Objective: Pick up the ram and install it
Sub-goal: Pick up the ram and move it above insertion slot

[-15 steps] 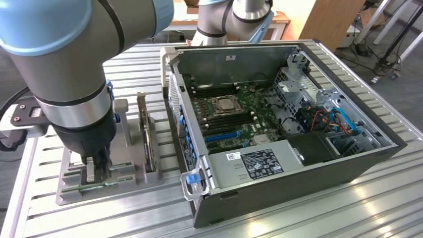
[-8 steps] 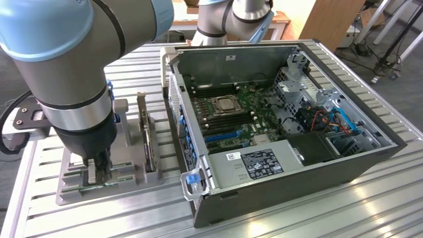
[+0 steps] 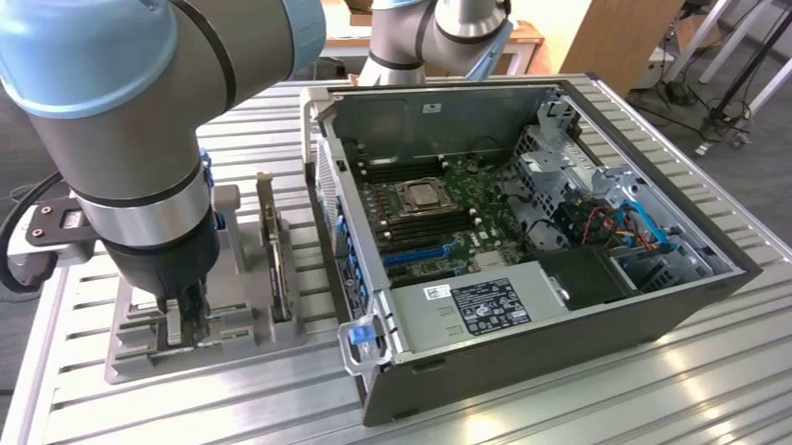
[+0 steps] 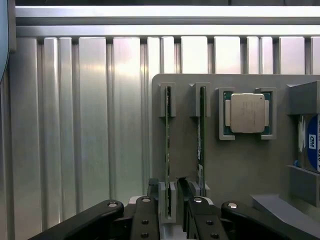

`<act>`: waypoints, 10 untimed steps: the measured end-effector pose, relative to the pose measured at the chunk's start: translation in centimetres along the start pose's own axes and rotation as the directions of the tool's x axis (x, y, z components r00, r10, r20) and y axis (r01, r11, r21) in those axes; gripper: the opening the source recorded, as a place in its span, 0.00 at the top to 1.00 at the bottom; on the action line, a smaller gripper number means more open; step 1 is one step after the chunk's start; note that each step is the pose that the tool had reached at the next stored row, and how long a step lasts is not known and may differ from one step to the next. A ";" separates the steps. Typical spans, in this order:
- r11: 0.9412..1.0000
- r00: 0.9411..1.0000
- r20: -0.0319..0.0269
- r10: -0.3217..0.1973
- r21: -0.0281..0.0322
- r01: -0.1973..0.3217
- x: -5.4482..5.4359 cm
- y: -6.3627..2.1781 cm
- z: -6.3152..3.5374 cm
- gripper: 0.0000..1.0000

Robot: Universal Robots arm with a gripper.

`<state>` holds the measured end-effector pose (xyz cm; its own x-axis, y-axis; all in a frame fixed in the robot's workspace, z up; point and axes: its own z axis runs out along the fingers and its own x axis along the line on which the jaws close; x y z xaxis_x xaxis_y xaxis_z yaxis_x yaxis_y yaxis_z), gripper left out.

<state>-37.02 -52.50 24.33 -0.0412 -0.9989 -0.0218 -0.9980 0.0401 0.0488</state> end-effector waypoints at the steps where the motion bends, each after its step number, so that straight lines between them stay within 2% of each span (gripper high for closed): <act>1: 1.000 1.000 0.000 0.000 0.000 0.000 0.0 -0.01 0.09 0.70; 10: 1.000 1.000 0.000 -0.003 0.000 0.003 0.0 -0.07 1.25 0.70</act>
<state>-37.01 -52.52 23.09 -0.0381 -0.9990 -0.0218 -0.9981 0.0370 0.0489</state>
